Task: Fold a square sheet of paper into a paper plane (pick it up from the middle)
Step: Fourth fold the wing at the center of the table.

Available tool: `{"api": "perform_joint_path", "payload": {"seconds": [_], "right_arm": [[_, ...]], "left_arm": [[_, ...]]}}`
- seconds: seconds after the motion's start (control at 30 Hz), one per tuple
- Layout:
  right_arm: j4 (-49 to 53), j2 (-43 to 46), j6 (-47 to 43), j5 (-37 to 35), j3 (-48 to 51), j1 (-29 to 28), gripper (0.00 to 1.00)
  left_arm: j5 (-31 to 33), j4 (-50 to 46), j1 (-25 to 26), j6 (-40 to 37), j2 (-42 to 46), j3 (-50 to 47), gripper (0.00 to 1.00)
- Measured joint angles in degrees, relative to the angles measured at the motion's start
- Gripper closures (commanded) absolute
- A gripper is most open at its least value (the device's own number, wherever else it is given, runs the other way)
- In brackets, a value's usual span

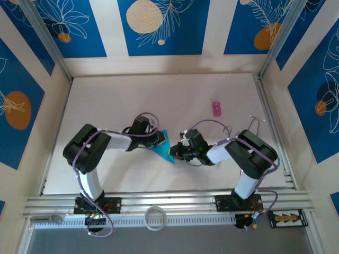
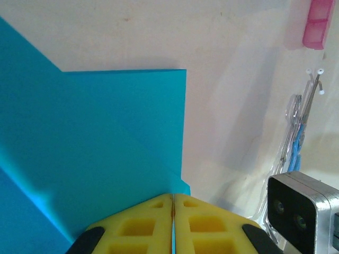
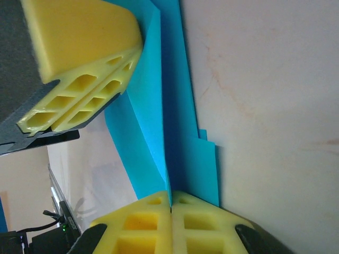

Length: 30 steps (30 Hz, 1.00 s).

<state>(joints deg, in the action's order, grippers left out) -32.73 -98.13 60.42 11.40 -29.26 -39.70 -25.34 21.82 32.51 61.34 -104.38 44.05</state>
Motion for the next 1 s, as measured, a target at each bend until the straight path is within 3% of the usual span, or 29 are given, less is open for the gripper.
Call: {"api": "perform_joint_path", "payload": {"seconds": [0.7, 1.0], "right_arm": [[0.37, -0.37, 0.76, 1.07, -0.37, 0.37, 0.98], [1.25, -0.07, 0.76, 1.05, -0.55, 0.37, 0.91]], "left_arm": [[-0.61, -5.66, 0.02, -3.43, -1.81, 3.76, 0.89], [-1.31, -5.79, 0.00, -3.96, -2.69, 4.50, 0.90]]}}
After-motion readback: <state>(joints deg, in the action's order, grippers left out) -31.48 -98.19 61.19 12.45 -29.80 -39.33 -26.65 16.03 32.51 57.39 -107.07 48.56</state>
